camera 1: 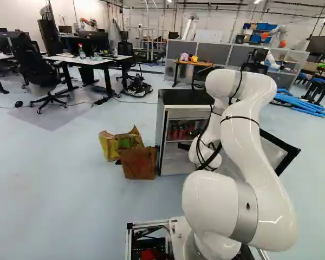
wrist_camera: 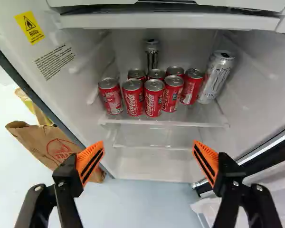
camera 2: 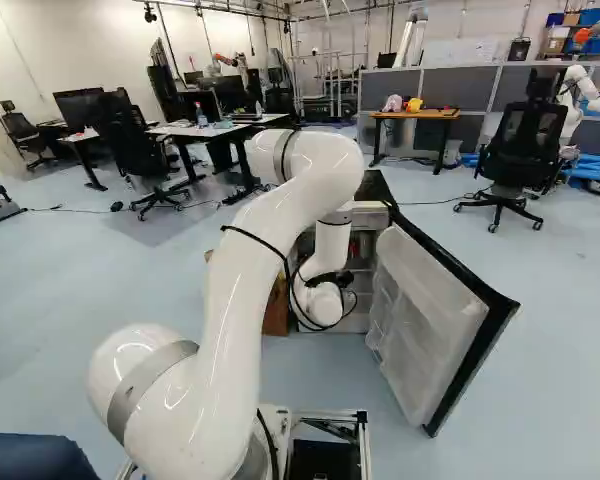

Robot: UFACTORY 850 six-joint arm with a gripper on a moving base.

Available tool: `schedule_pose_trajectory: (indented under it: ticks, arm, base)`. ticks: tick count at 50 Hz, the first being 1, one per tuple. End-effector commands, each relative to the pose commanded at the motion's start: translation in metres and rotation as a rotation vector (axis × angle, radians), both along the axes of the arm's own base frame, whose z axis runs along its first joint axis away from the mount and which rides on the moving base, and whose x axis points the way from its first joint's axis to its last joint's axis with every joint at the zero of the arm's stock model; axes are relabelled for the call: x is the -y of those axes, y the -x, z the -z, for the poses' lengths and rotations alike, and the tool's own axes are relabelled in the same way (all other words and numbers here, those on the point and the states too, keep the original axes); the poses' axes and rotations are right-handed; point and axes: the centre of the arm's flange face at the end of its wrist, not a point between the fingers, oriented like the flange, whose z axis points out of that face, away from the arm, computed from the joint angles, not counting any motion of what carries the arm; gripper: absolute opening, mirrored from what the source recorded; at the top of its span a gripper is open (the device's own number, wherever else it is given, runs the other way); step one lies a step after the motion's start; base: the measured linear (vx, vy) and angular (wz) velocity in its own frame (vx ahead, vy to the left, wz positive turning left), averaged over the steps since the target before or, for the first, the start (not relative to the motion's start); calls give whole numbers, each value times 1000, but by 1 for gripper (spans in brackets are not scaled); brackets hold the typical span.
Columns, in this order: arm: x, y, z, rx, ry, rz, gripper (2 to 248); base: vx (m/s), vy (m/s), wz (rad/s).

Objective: Grab a drink from the fridge

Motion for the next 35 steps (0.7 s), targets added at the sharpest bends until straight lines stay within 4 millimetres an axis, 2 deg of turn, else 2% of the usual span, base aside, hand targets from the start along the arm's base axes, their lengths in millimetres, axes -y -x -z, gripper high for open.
schedule_pose_trajectory:
  ticks: [35]
  arm:
    - [9, -40, 11, 57, 27, -18, 247]
  base:
    - [0, 0, 0]
